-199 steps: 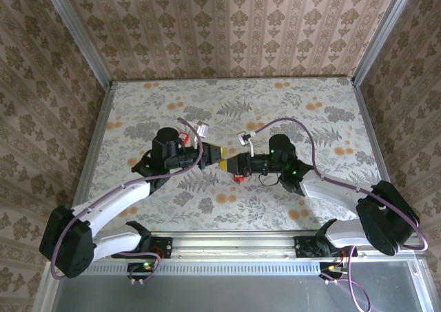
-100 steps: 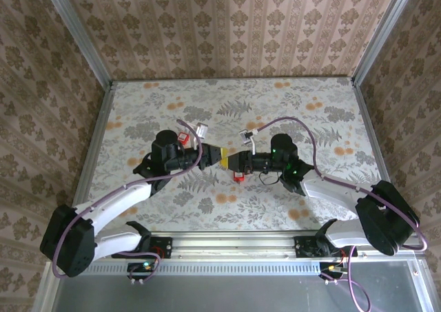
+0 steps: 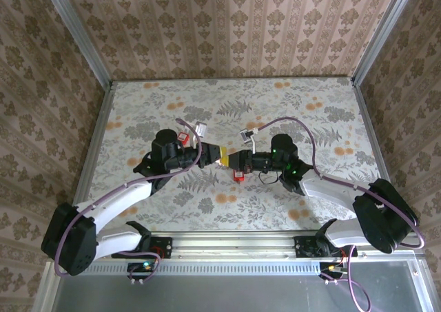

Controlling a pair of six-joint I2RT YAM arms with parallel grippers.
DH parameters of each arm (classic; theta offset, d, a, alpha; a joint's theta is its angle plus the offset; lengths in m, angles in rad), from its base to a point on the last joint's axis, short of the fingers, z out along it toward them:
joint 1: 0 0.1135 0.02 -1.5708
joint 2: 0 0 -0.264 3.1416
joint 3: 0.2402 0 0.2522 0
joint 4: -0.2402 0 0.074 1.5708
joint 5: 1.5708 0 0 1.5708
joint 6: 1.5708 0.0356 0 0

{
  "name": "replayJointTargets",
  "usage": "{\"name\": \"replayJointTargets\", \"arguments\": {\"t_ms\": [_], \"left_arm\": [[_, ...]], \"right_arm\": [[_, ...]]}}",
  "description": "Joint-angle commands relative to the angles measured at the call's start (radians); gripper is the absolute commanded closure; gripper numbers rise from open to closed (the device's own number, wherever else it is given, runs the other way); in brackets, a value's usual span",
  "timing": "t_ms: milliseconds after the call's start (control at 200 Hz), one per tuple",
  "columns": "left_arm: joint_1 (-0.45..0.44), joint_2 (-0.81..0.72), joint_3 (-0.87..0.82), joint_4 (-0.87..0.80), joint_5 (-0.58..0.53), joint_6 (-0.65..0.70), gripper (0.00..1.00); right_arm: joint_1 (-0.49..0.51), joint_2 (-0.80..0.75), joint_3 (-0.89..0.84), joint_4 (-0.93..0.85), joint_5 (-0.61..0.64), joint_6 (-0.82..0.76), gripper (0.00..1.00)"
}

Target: Unlock with the key

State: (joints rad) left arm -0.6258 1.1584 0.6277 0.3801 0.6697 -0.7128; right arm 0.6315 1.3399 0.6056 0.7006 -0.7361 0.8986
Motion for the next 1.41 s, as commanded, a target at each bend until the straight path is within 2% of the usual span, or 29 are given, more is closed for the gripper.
{"name": "replayJointTargets", "arguments": {"t_ms": [0, 30, 85, 140, 240, 300, 415, 515, 620, 785, 905, 985, 1160, 1295, 1400], "left_arm": [[0.054, -0.002, -0.017, -0.094, -0.094, 0.002, 0.79], [0.072, -0.005, -0.025, -0.089, -0.095, -0.015, 0.71], [0.103, -0.011, -0.032, -0.084, -0.095, -0.038, 0.5], [0.129, -0.022, -0.029, -0.109, -0.101, -0.044, 0.37], [0.164, -0.054, -0.012, -0.197, -0.13, -0.026, 0.22], [0.215, -0.079, -0.004, -0.269, -0.163, -0.003, 0.15], [0.248, -0.12, 0.051, -0.498, -0.311, 0.099, 0.03], [0.258, -0.083, 0.131, -0.694, -0.409, 0.204, 0.02], [0.257, 0.026, 0.231, -0.863, -0.501, 0.305, 0.02], [0.243, 0.261, 0.395, -1.028, -0.658, 0.438, 0.03], [0.241, 0.422, 0.509, -1.083, -0.748, 0.517, 0.07], [0.244, 0.523, 0.593, -1.114, -0.764, 0.554, 0.11], [0.247, 0.709, 0.766, -1.164, -0.831, 0.615, 0.13], [0.252, 0.811, 0.852, -1.19, -0.826, 0.647, 0.23], [0.257, 0.871, 0.898, -1.203, -0.82, 0.658, 0.28]], "right_arm": [[0.01, -0.045, -0.009, 0.052, 0.007, 0.002, 1.0], [0.01, -0.056, -0.011, 0.044, 0.013, -0.001, 1.0], [0.01, -0.074, -0.011, 0.004, 0.026, -0.015, 1.0], [0.011, -0.093, -0.009, -0.035, 0.033, -0.032, 1.0], [0.011, -0.14, -0.013, -0.133, 0.067, -0.081, 1.0], [0.011, -0.176, -0.013, -0.215, 0.109, -0.122, 1.0], [0.011, -0.257, -0.025, -0.34, 0.204, -0.189, 1.0], [0.01, -0.327, -0.02, -0.476, 0.288, -0.262, 1.0], [0.011, -0.376, -0.009, -0.598, 0.347, -0.319, 1.0], [0.011, -0.415, 0.009, -0.689, 0.368, -0.35, 1.0], [0.01, -0.432, 0.004, -0.703, 0.375, -0.346, 1.0], [0.011, -0.435, -0.002, -0.705, 0.377, -0.339, 1.0], [0.011, -0.438, -0.001, -0.72, 0.376, -0.334, 1.0], [0.011, -0.443, 0.0, -0.738, 0.374, -0.334, 1.0], [0.011, -0.456, -0.002, -0.752, 0.378, -0.336, 1.0]]}}
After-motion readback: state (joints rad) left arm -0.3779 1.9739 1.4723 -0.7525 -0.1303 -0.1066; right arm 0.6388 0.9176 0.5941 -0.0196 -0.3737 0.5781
